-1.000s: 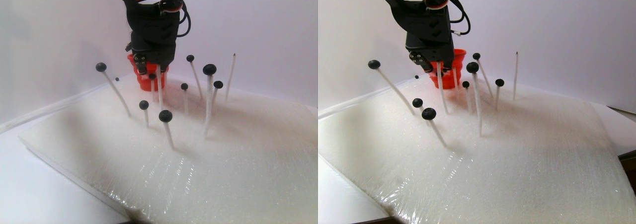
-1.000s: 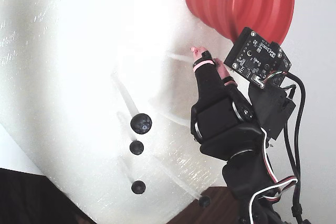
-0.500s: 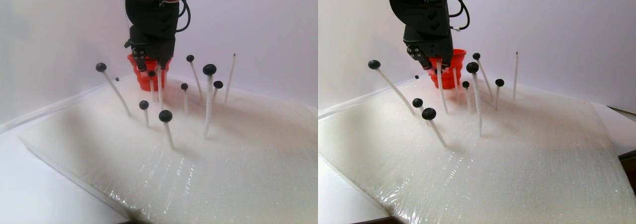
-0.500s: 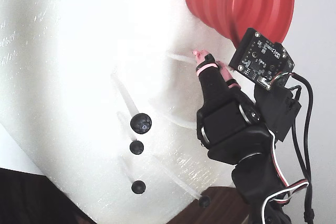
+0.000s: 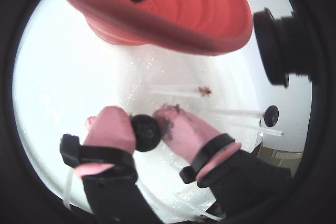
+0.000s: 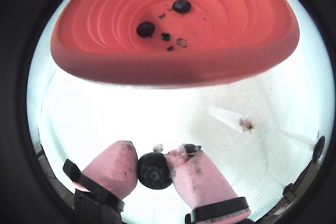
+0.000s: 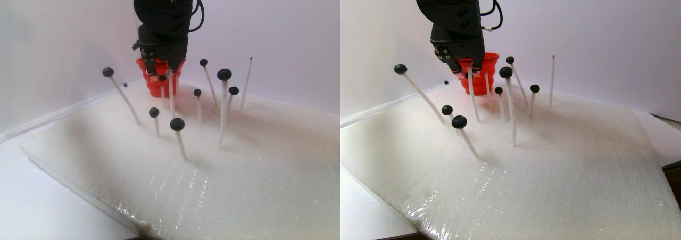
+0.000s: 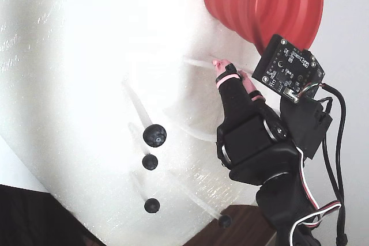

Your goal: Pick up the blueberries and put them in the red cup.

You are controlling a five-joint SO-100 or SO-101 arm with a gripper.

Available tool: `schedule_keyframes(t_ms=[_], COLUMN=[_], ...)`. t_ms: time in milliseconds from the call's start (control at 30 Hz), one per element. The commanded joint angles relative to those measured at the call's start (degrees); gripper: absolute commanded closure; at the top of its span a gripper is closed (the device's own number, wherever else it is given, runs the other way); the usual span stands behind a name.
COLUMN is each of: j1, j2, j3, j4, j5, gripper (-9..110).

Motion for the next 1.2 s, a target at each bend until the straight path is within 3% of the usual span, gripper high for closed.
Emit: schedule_keyframes(t_ms=[0, 1167], j1=[-0.3, 0.7], j2=[8.7, 18.2], j3=[0.7, 1.1], j4=[0.7, 11.0], j5=[-0.4, -0.9], gripper=[91, 91])
